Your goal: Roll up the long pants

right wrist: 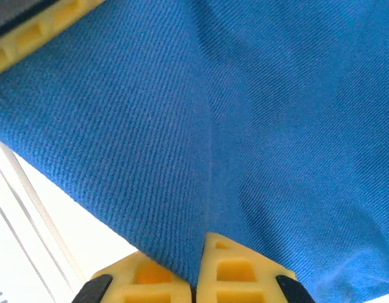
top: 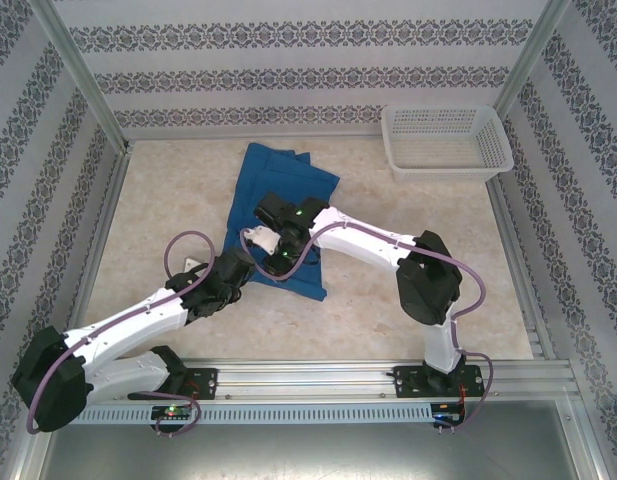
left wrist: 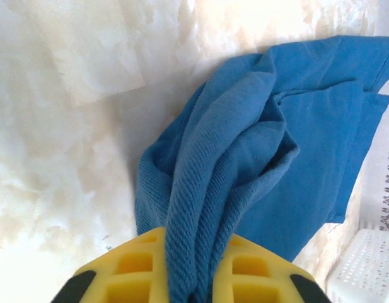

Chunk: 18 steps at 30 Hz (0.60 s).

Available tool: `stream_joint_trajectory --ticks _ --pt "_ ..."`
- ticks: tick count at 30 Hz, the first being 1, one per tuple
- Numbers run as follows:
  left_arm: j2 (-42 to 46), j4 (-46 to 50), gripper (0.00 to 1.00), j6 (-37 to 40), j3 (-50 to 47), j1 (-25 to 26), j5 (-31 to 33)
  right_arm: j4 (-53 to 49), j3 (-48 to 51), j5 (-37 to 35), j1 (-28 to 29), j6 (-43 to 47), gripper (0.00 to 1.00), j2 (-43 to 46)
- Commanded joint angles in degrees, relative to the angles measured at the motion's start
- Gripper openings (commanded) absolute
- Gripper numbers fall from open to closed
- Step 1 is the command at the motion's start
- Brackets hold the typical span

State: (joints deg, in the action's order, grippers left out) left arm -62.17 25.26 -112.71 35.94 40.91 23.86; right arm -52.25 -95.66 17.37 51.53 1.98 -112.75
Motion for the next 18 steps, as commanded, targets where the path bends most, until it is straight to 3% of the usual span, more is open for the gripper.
stream_joint_trajectory --ticks 1,3,4,7,8,10,18 --pt "-2.12 6.62 0.0 0.2 0.6 -0.3 6.13 0.63 1.24 3.44 1.55 0.36 0.0 6.2" --pt "-2.33 8.08 0.0 0.05 1.04 -0.3 6.91 0.95 2.12 3.21 1.82 0.29 0.0 6.61" --pt "-2.17 8.74 0.0 -0.11 1.02 -0.3 7.39 0.92 2.59 3.05 1.9 0.3 0.07 6.9" --pt "-1.4 10.05 0.0 -0.06 0.94 -0.47 8.69 0.88 4.57 0.39 1.93 1.0 0.64 8.81" --pt "-1.12 10.32 0.0 0.07 0.91 -0.56 8.85 0.92 5.55 -1.01 1.9 1.34 0.74 9.83" --pt "-0.85 10.63 0.0 0.21 0.99 -0.82 8.8 0.96 7.83 -3.02 1.91 1.8 0.8 12.22" --pt "-1.71 10.38 0.01 0.47 1.39 -1.02 7.99 9.84 23.75 -8.83 5.22 -3.74 0.81 22.73"
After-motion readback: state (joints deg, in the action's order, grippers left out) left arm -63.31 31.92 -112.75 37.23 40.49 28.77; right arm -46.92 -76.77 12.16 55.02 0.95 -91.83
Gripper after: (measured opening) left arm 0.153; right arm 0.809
